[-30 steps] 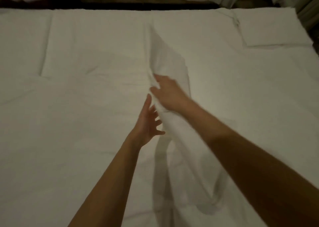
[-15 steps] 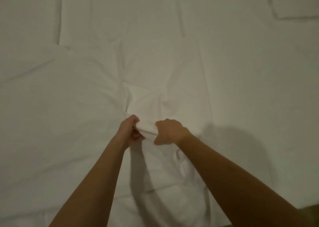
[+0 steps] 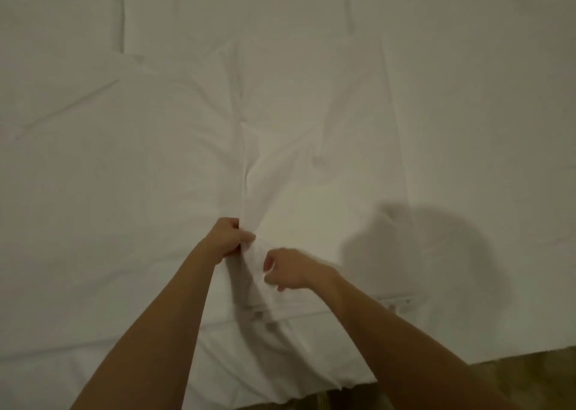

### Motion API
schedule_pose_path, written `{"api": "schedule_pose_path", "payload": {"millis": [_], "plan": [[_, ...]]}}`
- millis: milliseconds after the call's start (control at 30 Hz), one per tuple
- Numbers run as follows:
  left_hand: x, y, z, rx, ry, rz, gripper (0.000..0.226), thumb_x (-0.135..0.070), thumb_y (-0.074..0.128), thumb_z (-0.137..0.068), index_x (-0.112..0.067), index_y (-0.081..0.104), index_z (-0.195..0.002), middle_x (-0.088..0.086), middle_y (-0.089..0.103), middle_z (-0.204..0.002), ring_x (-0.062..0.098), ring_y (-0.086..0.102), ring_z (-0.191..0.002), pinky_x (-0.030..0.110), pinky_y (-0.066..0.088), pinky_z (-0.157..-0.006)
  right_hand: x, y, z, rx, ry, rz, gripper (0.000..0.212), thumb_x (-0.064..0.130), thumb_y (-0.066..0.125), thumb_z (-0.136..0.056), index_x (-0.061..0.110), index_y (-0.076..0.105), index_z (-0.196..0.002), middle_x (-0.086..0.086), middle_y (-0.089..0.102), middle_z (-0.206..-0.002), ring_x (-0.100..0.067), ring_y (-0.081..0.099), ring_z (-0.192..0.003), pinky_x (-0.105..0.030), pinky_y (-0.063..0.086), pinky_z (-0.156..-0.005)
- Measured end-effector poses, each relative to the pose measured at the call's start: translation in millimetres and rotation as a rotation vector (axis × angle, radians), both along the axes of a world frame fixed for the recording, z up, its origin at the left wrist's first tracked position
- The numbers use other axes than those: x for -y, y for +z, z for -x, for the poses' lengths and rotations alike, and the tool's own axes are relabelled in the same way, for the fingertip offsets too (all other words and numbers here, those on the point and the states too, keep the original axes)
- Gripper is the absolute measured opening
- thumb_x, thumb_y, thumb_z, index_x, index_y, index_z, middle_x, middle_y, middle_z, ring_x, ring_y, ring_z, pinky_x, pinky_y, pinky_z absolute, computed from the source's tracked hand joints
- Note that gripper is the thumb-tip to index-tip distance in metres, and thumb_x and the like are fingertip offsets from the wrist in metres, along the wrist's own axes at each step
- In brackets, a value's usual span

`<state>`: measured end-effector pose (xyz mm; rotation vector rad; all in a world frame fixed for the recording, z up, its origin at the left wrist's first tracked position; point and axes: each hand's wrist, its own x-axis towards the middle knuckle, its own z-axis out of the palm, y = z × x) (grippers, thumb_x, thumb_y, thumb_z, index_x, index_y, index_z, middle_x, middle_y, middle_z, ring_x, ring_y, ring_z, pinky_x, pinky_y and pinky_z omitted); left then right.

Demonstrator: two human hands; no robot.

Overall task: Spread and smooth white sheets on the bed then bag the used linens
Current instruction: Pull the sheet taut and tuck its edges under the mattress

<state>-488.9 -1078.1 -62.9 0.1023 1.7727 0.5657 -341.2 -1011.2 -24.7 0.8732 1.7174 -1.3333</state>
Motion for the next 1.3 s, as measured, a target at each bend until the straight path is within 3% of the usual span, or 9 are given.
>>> {"api": "schedule_pose_path", "payload": {"millis": [100,267,400,567,700,867,1000,1133,1300], "plan": [[-2,-3,10,0.046,0.093,-0.022,0.018,-0.001,0.076,-0.076,-0.002,0.070,-0.093,0.017,0.072,-0.094,0.029,0.068,-0.085,0.036,0.057,-0.081,-25,-7,-1,-0.106,-0.141,-0.253,0.027,0.024,0.058,-0.088,0.017,0.059,-0.115,-0.005,0.066,-0.112,-0.023,0.062,-0.102,-0.030,0.047,-0.087],[-51,0,24,0.046,0.389,-0.176,0.020,-0.023,0.077,-0.080,-0.009,0.068,-0.091,0.000,0.067,-0.063,0.010,0.063,-0.052,0.021,0.049,-0.051,-75,-13,8,-0.172,-0.251,-0.427,0.042,0.021,0.056,-0.089,0.016,0.048,-0.131,-0.008,0.062,-0.116,-0.026,0.058,-0.108,-0.035,0.043,-0.097],[-101,-4,42,-0.044,0.415,-0.207,0.047,-0.032,0.079,-0.077,-0.005,0.066,-0.114,0.009,0.070,-0.104,0.024,0.067,-0.092,0.036,0.054,-0.087,-111,-16,22,-0.279,-0.231,-0.528,0.050,0.021,0.054,-0.092,0.016,0.041,-0.140,-0.008,0.055,-0.123,-0.023,0.054,-0.111,-0.033,0.041,-0.097],[-144,-14,66,-0.072,0.465,-0.212,0.063,-0.036,0.083,-0.072,0.002,0.063,-0.118,0.015,0.069,-0.109,0.030,0.067,-0.098,0.041,0.054,-0.092,-152,-27,36,-0.352,-0.142,-0.644,0.046,0.025,0.050,-0.095,0.021,0.041,-0.140,-0.006,0.051,-0.126,-0.025,0.050,-0.116,-0.039,0.043,-0.098],[-175,-19,83,-0.195,0.487,-0.277,0.034,-0.021,0.070,-0.088,0.002,0.064,-0.112,0.005,0.064,-0.080,0.019,0.061,-0.068,0.031,0.052,-0.068,-185,-41,51,-0.312,0.033,-0.889,0.053,0.036,0.042,-0.099,0.023,0.028,-0.149,-0.006,0.036,-0.144,-0.026,0.035,-0.131,-0.043,0.035,-0.104],[-186,-30,112,-0.364,0.447,-0.363,0.016,-0.025,0.061,-0.095,-0.014,0.064,-0.084,0.002,0.059,-0.073,0.016,0.054,-0.065,0.030,0.046,-0.063,-217,-70,66,-0.229,0.184,-0.942,0.063,0.052,0.017,-0.101,0.028,-0.006,-0.154,-0.002,-0.017,-0.161,-0.024,-0.017,-0.148,-0.063,-0.004,-0.112],[-183,-47,112,-0.332,0.484,-0.274,0.019,-0.030,0.064,-0.092,-0.018,0.063,-0.077,0.001,0.059,-0.073,0.017,0.055,-0.066,0.026,0.048,-0.060,-226,-90,70,-0.238,0.280,-0.993,0.067,0.060,0.010,-0.096,0.030,-0.010,-0.153,-0.003,-0.020,-0.160,-0.026,-0.018,-0.147,-0.068,-0.005,-0.108],[-220,-39,139,-0.229,0.492,-0.337,0.027,-0.031,0.073,-0.085,-0.011,0.067,-0.102,0.000,0.067,-0.081,0.011,0.063,-0.063,0.025,0.052,-0.061,-258,-96,87,-0.284,0.324,-1.009,0.071,0.065,0.005,-0.089,0.034,-0.004,-0.153,0.000,-0.014,-0.162,-0.025,-0.014,-0.148,-0.070,-0.006,-0.107],[-252,-41,159,-0.417,0.481,-0.350,0.012,-0.019,0.068,-0.090,-0.008,0.064,-0.092,-0.001,0.059,-0.070,0.009,0.056,-0.056,0.024,0.049,-0.058,-293,-96,90,-0.341,0.355,-1.055,0.064,0.060,0.019,-0.097,0.034,0.004,-0.154,0.004,-0.006,-0.163,-0.022,-0.007,-0.149,-0.067,-0.003,-0.109]]}}
